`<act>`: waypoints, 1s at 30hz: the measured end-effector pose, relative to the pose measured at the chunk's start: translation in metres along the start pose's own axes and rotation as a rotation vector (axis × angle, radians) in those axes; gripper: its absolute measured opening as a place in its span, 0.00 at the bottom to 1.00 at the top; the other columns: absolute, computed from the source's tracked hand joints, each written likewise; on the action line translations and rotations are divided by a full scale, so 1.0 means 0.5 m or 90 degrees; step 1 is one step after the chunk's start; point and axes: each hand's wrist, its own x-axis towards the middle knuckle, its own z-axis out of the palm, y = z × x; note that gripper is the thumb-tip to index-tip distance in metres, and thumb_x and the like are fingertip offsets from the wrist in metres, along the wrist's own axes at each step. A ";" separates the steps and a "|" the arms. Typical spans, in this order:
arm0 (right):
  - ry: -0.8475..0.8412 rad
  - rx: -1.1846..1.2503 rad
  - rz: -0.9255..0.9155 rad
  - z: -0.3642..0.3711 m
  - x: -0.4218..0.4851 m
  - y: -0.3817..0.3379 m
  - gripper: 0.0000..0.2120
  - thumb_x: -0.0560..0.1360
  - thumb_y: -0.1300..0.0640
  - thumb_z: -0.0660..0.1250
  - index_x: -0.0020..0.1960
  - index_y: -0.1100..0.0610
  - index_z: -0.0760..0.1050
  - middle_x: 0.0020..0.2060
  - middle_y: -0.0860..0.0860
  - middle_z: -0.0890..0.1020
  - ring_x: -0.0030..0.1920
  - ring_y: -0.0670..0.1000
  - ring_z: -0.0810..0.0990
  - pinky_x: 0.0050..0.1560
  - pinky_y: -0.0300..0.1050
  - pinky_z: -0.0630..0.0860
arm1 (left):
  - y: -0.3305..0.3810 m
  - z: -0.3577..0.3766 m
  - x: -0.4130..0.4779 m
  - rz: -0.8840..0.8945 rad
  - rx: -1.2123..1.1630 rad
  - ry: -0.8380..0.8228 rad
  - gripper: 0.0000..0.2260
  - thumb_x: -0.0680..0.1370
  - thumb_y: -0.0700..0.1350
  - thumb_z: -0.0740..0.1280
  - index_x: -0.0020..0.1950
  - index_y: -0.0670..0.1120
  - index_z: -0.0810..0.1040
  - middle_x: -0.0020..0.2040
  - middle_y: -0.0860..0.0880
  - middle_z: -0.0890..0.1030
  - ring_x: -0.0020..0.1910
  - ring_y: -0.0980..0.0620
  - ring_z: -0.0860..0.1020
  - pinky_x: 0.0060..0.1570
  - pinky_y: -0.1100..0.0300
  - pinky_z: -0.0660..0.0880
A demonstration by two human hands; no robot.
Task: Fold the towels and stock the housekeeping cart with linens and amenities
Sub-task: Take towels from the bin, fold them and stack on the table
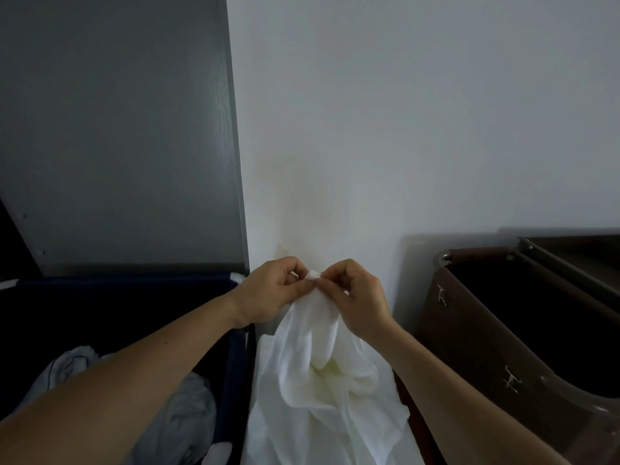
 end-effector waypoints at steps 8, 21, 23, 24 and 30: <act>0.023 -0.206 0.031 -0.025 0.074 -0.017 0.05 0.75 0.49 0.69 0.41 0.45 0.77 0.37 0.39 0.80 0.38 0.41 0.77 0.40 0.37 0.69 | 0.090 -0.053 0.085 0.161 0.111 0.215 0.04 0.82 0.45 0.62 0.50 0.45 0.72 0.45 0.38 0.78 0.42 0.37 0.76 0.47 0.41 0.76; 0.018 -0.306 0.094 -0.075 0.140 -0.043 0.15 0.80 0.48 0.62 0.40 0.55 0.76 0.37 0.53 0.80 0.41 0.56 0.78 0.42 0.49 0.74 | 0.237 -0.150 0.199 0.226 -0.214 0.421 0.08 0.72 0.52 0.67 0.34 0.61 0.74 0.38 0.55 0.76 0.39 0.51 0.74 0.40 0.52 0.72; 0.020 -0.256 0.124 -0.103 0.138 -0.038 0.19 0.79 0.49 0.66 0.31 0.54 0.71 0.30 0.51 0.75 0.36 0.55 0.74 0.38 0.48 0.70 | 0.218 -0.170 0.205 0.214 -0.207 0.462 0.08 0.72 0.52 0.66 0.33 0.62 0.73 0.39 0.54 0.75 0.41 0.51 0.74 0.42 0.50 0.72; 0.031 -0.238 0.134 -0.121 0.139 -0.040 0.21 0.78 0.50 0.68 0.29 0.54 0.69 0.27 0.50 0.72 0.33 0.54 0.72 0.36 0.47 0.67 | 0.203 -0.177 0.207 0.208 -0.184 0.475 0.07 0.72 0.51 0.66 0.34 0.61 0.73 0.39 0.53 0.74 0.41 0.51 0.73 0.43 0.51 0.72; 0.168 -0.127 -0.024 -0.253 0.190 -0.196 0.11 0.71 0.51 0.77 0.30 0.44 0.82 0.23 0.44 0.77 0.24 0.40 0.72 0.31 0.38 0.70 | 0.167 -0.225 0.237 0.171 -0.078 0.593 0.10 0.78 0.45 0.65 0.39 0.54 0.67 0.38 0.55 0.72 0.40 0.53 0.71 0.38 0.66 0.69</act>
